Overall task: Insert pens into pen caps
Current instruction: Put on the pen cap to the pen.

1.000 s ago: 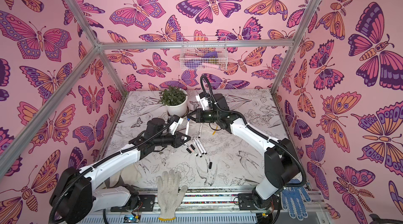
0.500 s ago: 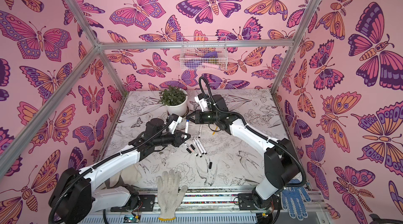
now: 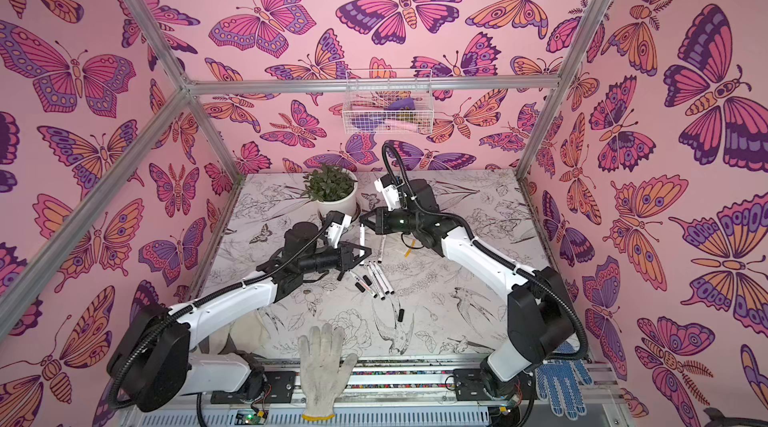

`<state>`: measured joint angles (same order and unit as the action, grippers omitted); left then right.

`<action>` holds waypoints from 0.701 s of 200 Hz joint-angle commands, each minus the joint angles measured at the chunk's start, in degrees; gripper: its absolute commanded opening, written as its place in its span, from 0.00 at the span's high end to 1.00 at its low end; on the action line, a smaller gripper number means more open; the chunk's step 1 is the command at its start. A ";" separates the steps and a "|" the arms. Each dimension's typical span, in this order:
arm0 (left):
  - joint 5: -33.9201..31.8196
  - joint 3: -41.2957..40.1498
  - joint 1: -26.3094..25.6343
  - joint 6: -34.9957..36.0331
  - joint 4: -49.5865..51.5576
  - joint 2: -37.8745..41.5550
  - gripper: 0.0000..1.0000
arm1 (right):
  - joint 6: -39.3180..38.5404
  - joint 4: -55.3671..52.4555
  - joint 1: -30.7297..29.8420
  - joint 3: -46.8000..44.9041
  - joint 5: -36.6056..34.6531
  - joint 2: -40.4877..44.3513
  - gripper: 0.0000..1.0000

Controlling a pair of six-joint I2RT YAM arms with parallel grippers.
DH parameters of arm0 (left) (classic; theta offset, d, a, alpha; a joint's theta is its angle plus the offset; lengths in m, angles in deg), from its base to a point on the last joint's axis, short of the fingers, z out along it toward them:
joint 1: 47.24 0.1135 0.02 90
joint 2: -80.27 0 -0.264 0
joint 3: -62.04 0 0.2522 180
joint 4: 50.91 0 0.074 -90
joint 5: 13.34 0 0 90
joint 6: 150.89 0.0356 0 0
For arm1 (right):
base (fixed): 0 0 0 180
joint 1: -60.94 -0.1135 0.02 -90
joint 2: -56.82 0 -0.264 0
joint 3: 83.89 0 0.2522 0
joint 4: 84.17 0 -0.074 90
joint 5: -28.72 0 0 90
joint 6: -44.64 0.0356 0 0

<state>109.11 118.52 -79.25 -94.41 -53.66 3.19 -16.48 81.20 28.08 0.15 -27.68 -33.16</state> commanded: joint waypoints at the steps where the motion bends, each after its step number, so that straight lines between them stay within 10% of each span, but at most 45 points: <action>1: -6.46 3.41 1.86 -4.04 -6.99 -0.47 1.00 | -6.79 -11.28 -1.33 -1.13 4.27 2.25 1.00; 140: -20.62 7.00 2.83 2.02 0.87 2.76 1.00 | -15.12 -21.68 -3.94 -10.94 3.57 7.09 1.00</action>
<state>106.73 119.72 -81.11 -87.61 -45.99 4.83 -23.67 80.37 27.18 -6.34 -30.61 -26.95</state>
